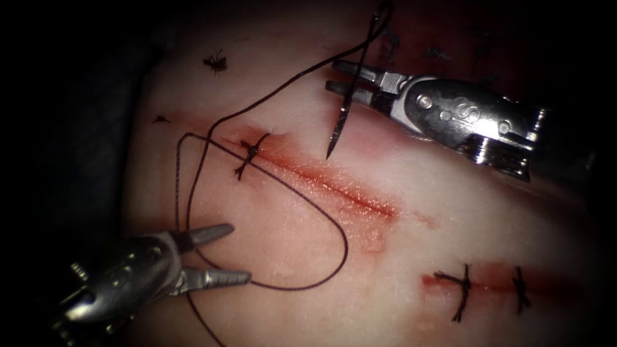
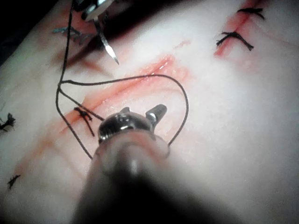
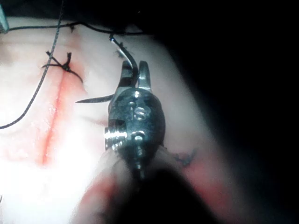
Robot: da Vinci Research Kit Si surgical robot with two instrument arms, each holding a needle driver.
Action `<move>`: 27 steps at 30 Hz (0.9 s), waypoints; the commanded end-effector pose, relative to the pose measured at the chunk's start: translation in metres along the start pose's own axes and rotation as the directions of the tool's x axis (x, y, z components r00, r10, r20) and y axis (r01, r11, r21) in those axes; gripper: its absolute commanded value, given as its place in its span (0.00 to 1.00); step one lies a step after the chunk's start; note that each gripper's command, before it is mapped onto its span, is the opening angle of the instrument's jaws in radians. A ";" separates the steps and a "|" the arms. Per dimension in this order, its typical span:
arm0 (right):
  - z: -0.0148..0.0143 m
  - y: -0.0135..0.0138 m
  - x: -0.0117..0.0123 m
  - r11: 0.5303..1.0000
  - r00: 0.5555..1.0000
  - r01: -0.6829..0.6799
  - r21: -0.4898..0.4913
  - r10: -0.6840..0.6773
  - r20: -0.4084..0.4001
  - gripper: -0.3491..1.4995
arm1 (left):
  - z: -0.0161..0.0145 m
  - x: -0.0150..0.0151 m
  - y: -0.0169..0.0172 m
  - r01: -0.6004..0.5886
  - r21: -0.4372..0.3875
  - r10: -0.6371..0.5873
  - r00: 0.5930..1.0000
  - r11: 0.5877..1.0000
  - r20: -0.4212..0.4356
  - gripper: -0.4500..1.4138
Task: Wound Closure
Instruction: Throw the needle through the top of the cut.
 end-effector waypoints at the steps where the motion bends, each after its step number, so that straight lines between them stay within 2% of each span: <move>1: 0.0009 0.0003 -0.0005 1.000 1.000 0.011 -0.006 -0.011 0.003 0.00 | 0.0011 0.0004 -0.0005 0.005 0.003 -0.005 1.000 1.000 -0.009 0.47; 2: 0.0011 0.0003 -0.0007 1.000 1.000 0.019 -0.010 -0.019 0.008 0.00 | 0.0014 0.0005 -0.0005 0.008 0.000 -0.008 1.000 1.000 -0.017 0.41; 3: 0.0012 0.0002 -0.0009 1.000 1.000 0.026 -0.010 -0.026 0.014 0.00 | 0.0018 0.0005 -0.0006 0.005 -0.004 -0.005 1.000 1.000 -0.029 0.30; 5: 0.0016 0.0000 -0.0011 1.000 0.999 0.030 -0.006 -0.030 0.022 0.00 | 0.0032 0.0006 -0.0008 -0.029 0.017 0.030 0.998 0.999 -0.046 0.17; 8: 0.0020 -0.0002 -0.0011 0.999 0.999 0.043 -0.005 -0.043 0.027 0.00 | 0.0045 0.0001 -0.0008 -0.060 0.037 0.062 0.997 0.998 -0.054 0.06; 17: 0.0031 -0.0003 -0.0010 0.996 0.995 0.090 -0.008 -0.090 0.042 0.00 | 0.0077 -0.0031 -0.0023 -0.206 0.063 0.208 0.978 0.977 -0.021 0.05; 27: 0.0038 -0.0003 -0.0019 0.992 0.990 0.128 -0.007 -0.127 0.054 0.00 | 0.0084 -0.0041 -0.0033 -0.226 0.067 0.228 0.974 0.972 -0.018 0.05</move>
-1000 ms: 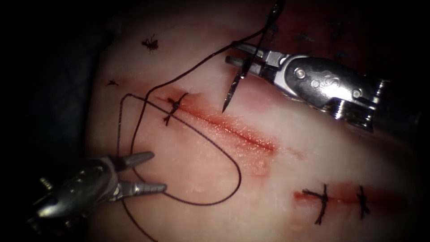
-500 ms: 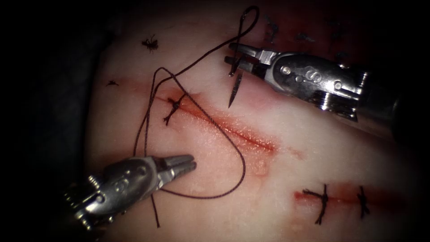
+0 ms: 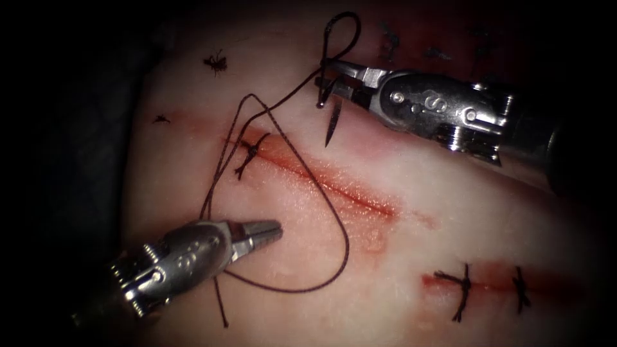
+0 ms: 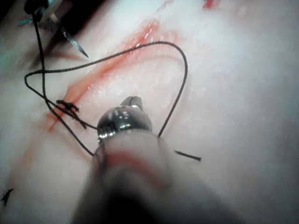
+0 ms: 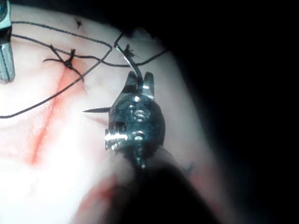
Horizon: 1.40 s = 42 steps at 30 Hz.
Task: Wound Closure
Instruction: Throw the needle through the top of the cut.
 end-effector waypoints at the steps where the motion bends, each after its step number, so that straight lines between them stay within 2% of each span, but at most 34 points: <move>1: 0.0011 -0.0001 -0.0003 1.000 1.000 0.006 0.003 -0.006 0.002 0.00 | 0.0009 0.0001 -0.0002 -0.002 0.001 0.002 1.000 1.000 0.002 0.05; 7: 0.0018 -0.0008 -0.0010 1.000 1.000 0.025 -0.003 -0.024 0.009 0.00 | 0.0010 0.0001 -0.0001 0.000 0.001 0.000 1.000 1.000 0.004 0.05; 22: 0.0020 -0.0005 -0.0012 0.997 0.997 0.071 0.002 -0.071 0.015 0.00 | 0.0007 0.0026 -0.0003 0.035 0.010 -0.035 0.999 0.999 -0.003 0.05; 33: 0.0020 -0.0004 -0.0011 0.995 0.995 0.100 0.000 -0.100 0.016 0.00 | 0.0014 0.0026 -0.0012 0.041 0.021 -0.041 0.999 0.999 0.002 0.05; 42: 0.0019 -0.0014 -0.0012 0.994 0.994 0.109 -0.004 -0.109 0.014 0.00 | 0.0017 0.0025 -0.0019 0.047 0.038 -0.048 0.999 0.998 0.011 0.05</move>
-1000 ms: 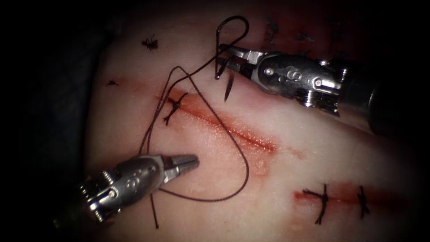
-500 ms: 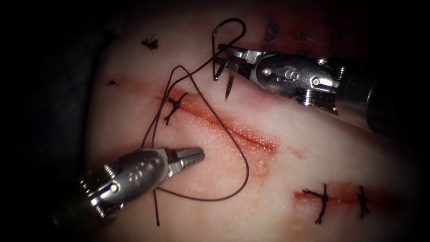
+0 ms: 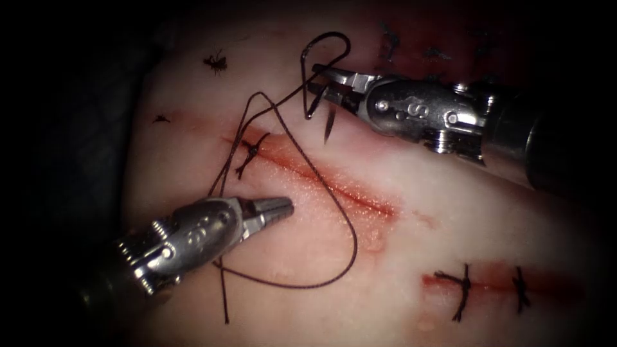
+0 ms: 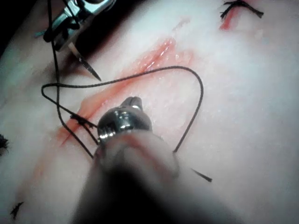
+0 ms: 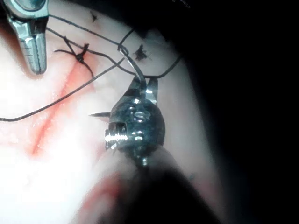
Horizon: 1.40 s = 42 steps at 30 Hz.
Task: Wound Closure
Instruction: Throw the needle through the top of the cut.
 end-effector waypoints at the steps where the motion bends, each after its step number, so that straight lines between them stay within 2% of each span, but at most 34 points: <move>1: 0.0009 -0.0003 -0.0002 1.000 1.000 0.005 -0.003 -0.005 -0.002 0.00 | 0.0009 0.0002 -0.0003 -0.001 0.003 0.001 1.000 1.000 -0.002 0.05; 11: 0.0014 -0.0030 -0.0011 0.999 0.999 0.042 -0.033 -0.042 -0.007 0.00 | 0.0013 0.0000 -0.0009 0.004 0.019 -0.004 1.000 1.000 0.006 0.05; 26: 0.0016 -0.0032 -0.0005 0.998 0.999 0.032 -0.059 -0.033 -0.016 0.00 | 0.0013 -0.0004 -0.0007 0.009 0.028 -0.009 1.000 1.000 0.010 0.05; 42: 0.0020 -0.0071 -0.0014 0.997 0.999 0.052 -0.063 -0.053 -0.013 0.00 | 0.0015 -0.0003 -0.0010 0.011 0.032 -0.011 1.000 0.999 0.011 0.05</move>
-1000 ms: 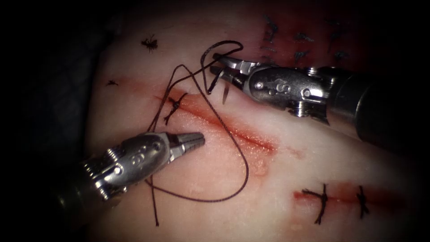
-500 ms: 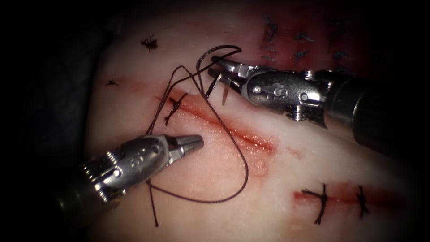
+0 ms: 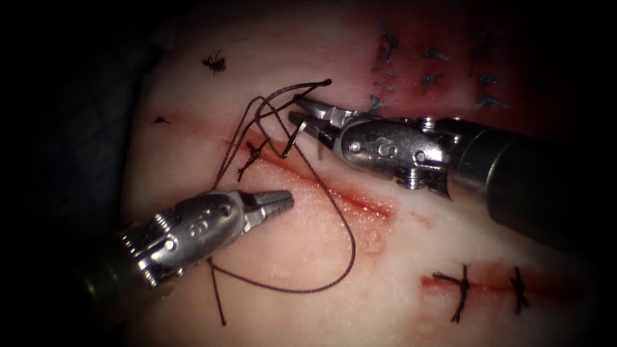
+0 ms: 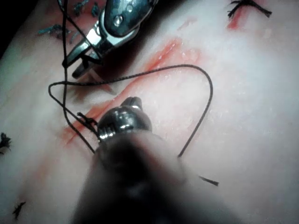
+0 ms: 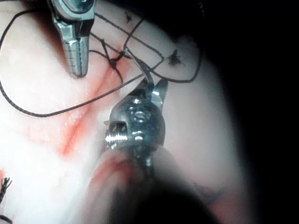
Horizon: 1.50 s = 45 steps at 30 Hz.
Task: Wound Closure
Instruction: Throw the needle through the top of the cut.
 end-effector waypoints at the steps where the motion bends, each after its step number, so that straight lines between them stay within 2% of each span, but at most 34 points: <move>1: 0.0007 -0.0008 -0.0001 1.000 1.000 0.000 0.006 0.000 0.000 0.00 | 0.0008 0.0002 -0.0003 -0.001 0.000 0.001 1.000 1.000 -0.002 0.05; 7: 0.0001 -0.0026 -0.0005 1.000 1.000 -0.008 0.017 0.008 0.000 0.00 | 0.0008 0.0000 -0.0004 -0.002 0.003 0.002 1.000 1.000 -0.001 0.05; 18: -0.0012 -0.0024 -0.0013 1.000 1.000 -0.017 0.012 0.016 0.022 0.00 | -0.0001 -0.0007 -0.0007 -0.001 0.012 0.001 1.000 1.000 0.008 0.05; 31: -0.0010 -0.0041 -0.0021 0.999 0.999 -0.016 0.045 0.014 0.040 0.00 | -0.0011 -0.0010 -0.0001 -0.004 0.022 0.003 1.000 1.000 0.017 0.05; 45: -0.0021 -0.0066 -0.0032 0.997 0.998 -0.018 0.074 0.013 0.060 0.00 | -0.0013 -0.0009 -0.0003 -0.001 0.021 0.001 1.000 1.000 0.019 0.05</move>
